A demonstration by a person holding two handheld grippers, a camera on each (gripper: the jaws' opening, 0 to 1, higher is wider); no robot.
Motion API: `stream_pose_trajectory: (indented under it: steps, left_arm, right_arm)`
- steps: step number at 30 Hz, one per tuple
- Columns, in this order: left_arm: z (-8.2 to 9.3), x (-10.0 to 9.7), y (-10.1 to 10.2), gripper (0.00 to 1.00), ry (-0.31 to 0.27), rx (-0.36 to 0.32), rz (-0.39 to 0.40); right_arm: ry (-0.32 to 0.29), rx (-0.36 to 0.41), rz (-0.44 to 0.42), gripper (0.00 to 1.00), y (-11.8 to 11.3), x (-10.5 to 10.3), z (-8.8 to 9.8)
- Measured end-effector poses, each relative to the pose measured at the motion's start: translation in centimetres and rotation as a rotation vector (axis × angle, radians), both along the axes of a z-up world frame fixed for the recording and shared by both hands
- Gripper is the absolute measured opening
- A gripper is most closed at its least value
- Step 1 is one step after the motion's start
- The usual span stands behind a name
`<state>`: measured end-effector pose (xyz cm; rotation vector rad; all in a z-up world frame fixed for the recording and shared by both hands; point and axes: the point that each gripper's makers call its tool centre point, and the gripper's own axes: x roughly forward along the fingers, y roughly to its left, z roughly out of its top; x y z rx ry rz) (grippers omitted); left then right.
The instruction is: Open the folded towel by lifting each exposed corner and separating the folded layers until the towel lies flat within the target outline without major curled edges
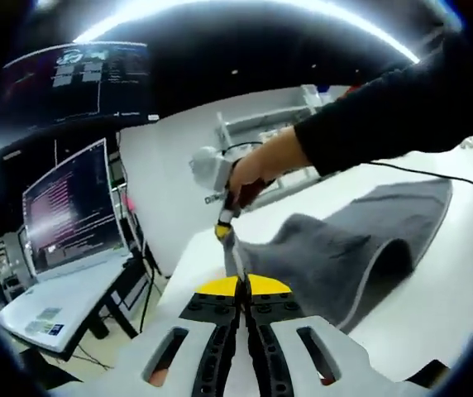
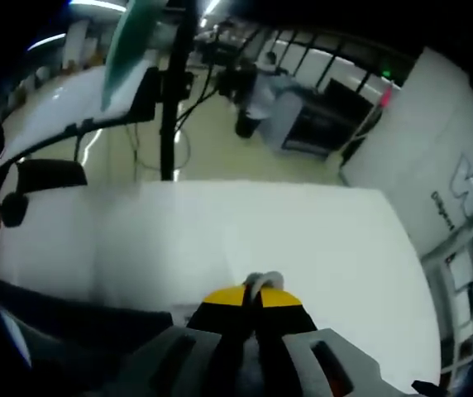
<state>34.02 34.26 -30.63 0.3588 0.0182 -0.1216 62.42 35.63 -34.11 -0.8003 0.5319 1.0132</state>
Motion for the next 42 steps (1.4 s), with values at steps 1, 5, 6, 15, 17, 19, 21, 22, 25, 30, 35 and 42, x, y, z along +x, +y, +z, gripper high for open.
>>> stream_pose_trajectory:
  steps: [1, 5, 6, 15, 17, 19, 21, 22, 25, 30, 35, 42]
  left_arm:
    - [-0.1, 0.0, 0.2, 0.01, 0.003, 0.000, 0.004]
    - [-0.3, 0.0, 0.6, 0.01, 0.016, -0.005, 0.015]
    - [-0.3, 0.1, 0.6, 0.01, 0.018, -0.004, 0.017]
    - [-1.0, 0.5, 1.1, 0.01, 0.039, 0.047, 0.050]
    - [-0.9, 0.5, 2.4, 0.01, 0.033, 0.155, 0.125]
    - [-1.0, 0.6, 2.8, 0.01, 0.040, 0.239, 0.166]
    - [-1.1, 0.6, 2.8, 0.01, 0.044, 0.252, 0.172]
    - [-1.2, 0.7, 3.0, 0.01, 0.050, 0.268, 0.178]
    - [-1.3, 0.6, 3.2, 0.01, 0.061, 0.287, 0.187]
    - [-1.7, 0.5, 3.8, 0.01, 0.079, 0.299, 0.197]
    - [-1.9, 0.6, 4.2, 0.01, 0.095, 0.315, 0.206]
    - [-2.4, 0.4, 5.1, 0.01, 0.119, 0.341, 0.229]
  right_arm:
    - [-0.002, -0.002, 0.004, 0.00, 0.1, 0.0, -0.1]
    - [-0.004, 0.002, 0.014, 0.00, 0.7, -0.1, -0.4]
    - [-0.005, 0.001, 0.017, 0.00, 0.8, -0.1, -0.5]
    - [0.002, -0.008, 0.021, 0.00, 0.9, 0.4, -1.3]
    - [0.002, -0.007, 0.022, 0.00, 1.1, 0.5, -1.5]
    - [0.002, -0.005, 0.024, 0.00, 1.3, 0.6, -1.7]
    - [-0.006, 0.001, 0.031, 0.00, 1.8, 0.6, -1.8]
    - [-0.012, 0.003, 0.036, 0.00, 2.0, 0.6, -1.9]
    - [-0.019, 0.006, 0.044, 0.00, 2.8, 0.6, -2.1]
    - [-0.027, 0.011, 0.054, 0.00, 3.7, 0.7, -2.4]
    - [-0.027, 0.013, 0.054, 0.00, 4.2, 0.7, -2.6]
    - [-0.015, 0.020, 0.059, 0.00, 5.3, 0.5, -3.1]
